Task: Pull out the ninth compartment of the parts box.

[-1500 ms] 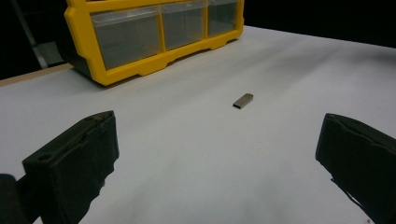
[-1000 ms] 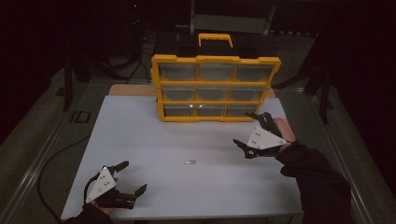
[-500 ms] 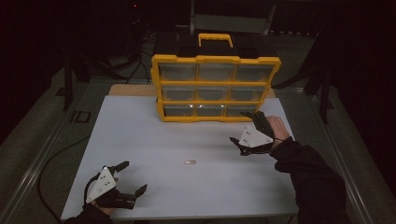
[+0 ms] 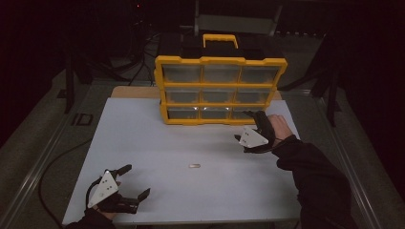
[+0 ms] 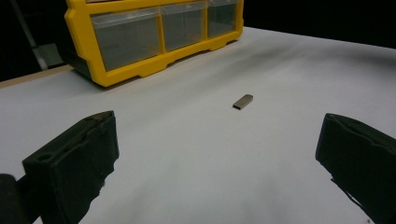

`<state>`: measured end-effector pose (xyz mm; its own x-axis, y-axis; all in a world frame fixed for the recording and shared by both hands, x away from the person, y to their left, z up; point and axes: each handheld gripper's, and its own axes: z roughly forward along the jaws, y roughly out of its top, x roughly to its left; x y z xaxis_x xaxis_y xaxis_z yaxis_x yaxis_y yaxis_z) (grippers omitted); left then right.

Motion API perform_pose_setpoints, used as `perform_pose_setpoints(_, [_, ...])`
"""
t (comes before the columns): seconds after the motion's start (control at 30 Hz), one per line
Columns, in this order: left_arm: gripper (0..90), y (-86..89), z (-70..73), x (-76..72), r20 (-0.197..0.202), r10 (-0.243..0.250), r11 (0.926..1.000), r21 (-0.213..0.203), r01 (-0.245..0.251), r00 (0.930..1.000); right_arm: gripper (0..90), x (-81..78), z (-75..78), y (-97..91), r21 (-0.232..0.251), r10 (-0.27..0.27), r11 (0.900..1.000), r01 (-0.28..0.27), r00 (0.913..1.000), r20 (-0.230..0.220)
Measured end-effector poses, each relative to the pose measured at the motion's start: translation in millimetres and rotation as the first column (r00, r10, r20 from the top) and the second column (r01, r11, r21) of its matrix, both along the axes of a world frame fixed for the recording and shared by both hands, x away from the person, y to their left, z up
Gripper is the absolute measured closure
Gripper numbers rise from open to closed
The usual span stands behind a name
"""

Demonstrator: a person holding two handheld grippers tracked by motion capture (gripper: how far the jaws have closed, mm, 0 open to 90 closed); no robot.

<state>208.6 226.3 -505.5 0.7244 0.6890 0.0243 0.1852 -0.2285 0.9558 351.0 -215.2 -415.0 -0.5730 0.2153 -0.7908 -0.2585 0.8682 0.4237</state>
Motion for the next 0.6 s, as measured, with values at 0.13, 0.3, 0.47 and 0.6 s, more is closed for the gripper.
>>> perform_pose_setpoints(0.13, [0.0, -0.6, -0.3, 0.0, 0.001, -0.004, 1.0000, 0.005, 0.004, 1.0000, 15.8, 5.0, -6.0, 2.4, -0.039, -0.004, 0.9992, 0.005, 0.9997, 0.023])
perform_pose_setpoints(0.3, [0.0, -0.4, -0.1, -0.1, 0.002, -0.006, 1.0000, 0.006, 0.006, 1.0000, 16.0, 12.6, -16.4, 6.9, -0.117, -0.019, 0.9929, 0.024, 0.9990, 0.041])
perform_pose_setpoints(0.47, [0.0, -0.9, -0.4, 0.0, 0.002, -0.007, 0.9999, 0.007, 0.007, 1.0000, 16.6, 20.5, -23.3, 10.2, -0.148, -0.025, 0.9884, 0.033, 0.9980, 0.059])
perform_pose_setpoints(0.6, [0.0, -1.0, -0.3, -0.4, 0.002, -0.008, 0.9999, 0.008, 0.008, 1.0000, 17.1, 25.4, -26.3, 11.3, -0.136, -0.046, 0.9892, 0.053, 0.9975, 0.054])
